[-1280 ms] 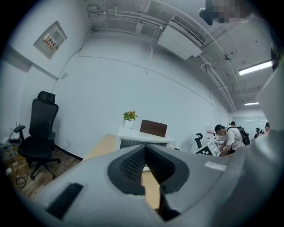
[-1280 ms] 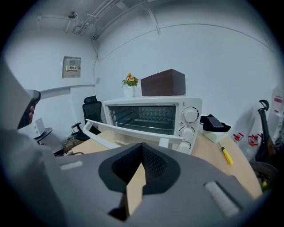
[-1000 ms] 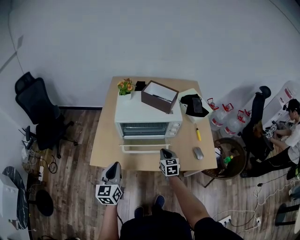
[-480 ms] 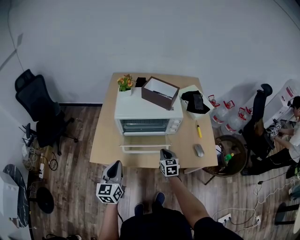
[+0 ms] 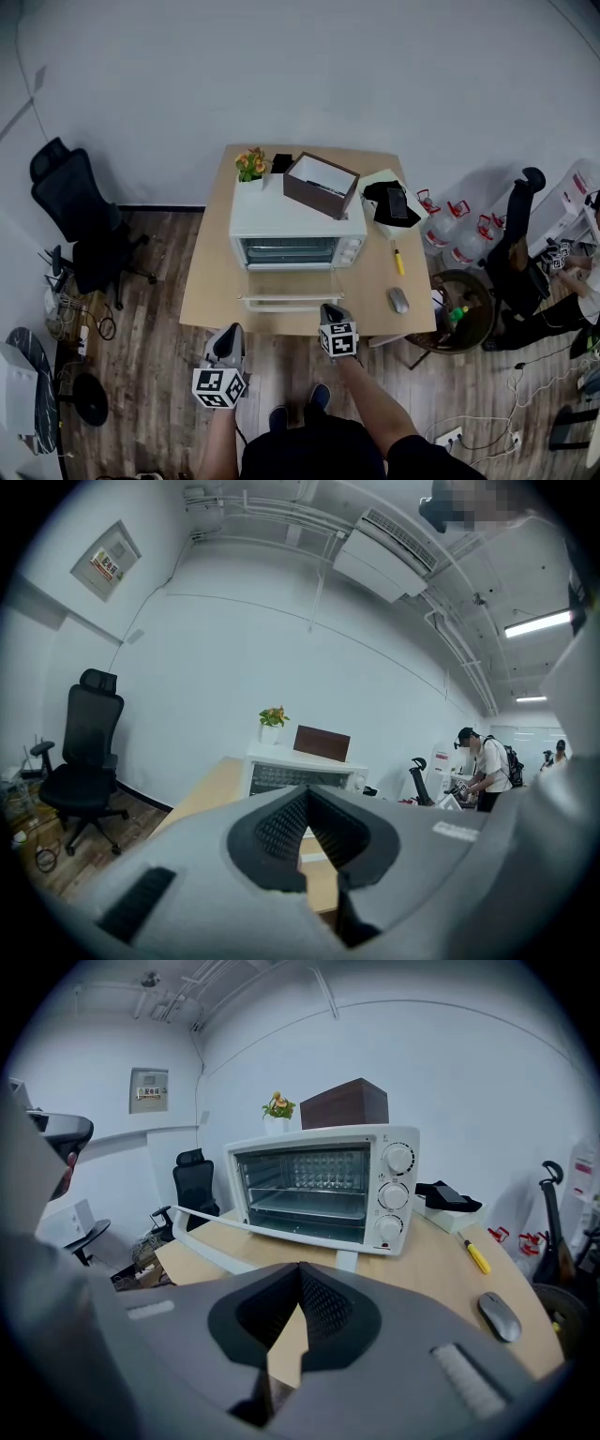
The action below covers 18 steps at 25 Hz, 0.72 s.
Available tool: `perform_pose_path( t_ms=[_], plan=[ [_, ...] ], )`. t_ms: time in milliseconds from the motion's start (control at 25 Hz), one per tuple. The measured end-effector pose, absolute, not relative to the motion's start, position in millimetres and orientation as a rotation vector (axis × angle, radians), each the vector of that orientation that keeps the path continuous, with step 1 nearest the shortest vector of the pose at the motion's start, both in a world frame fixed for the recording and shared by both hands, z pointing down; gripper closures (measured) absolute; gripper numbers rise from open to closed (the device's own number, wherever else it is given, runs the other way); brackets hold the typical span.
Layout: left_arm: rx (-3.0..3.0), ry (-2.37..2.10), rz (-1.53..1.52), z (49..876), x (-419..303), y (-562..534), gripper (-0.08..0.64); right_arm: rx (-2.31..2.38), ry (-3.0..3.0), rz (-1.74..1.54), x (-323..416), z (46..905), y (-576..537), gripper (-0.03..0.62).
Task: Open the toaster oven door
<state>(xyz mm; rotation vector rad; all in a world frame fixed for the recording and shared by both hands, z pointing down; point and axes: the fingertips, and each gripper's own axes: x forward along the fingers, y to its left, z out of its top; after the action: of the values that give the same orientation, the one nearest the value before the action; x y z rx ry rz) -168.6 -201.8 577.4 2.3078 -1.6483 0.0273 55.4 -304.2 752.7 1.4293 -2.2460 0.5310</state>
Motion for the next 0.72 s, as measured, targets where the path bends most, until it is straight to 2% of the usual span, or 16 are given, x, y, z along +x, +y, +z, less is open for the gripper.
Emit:
perform_pose_path(
  t_ms=[720],
  plan=[
    [2.305,-1.629,0.051,585,-163,-199,0.565,1.380,-2.213,0.597,55,788,-291,0.586]
  ],
)
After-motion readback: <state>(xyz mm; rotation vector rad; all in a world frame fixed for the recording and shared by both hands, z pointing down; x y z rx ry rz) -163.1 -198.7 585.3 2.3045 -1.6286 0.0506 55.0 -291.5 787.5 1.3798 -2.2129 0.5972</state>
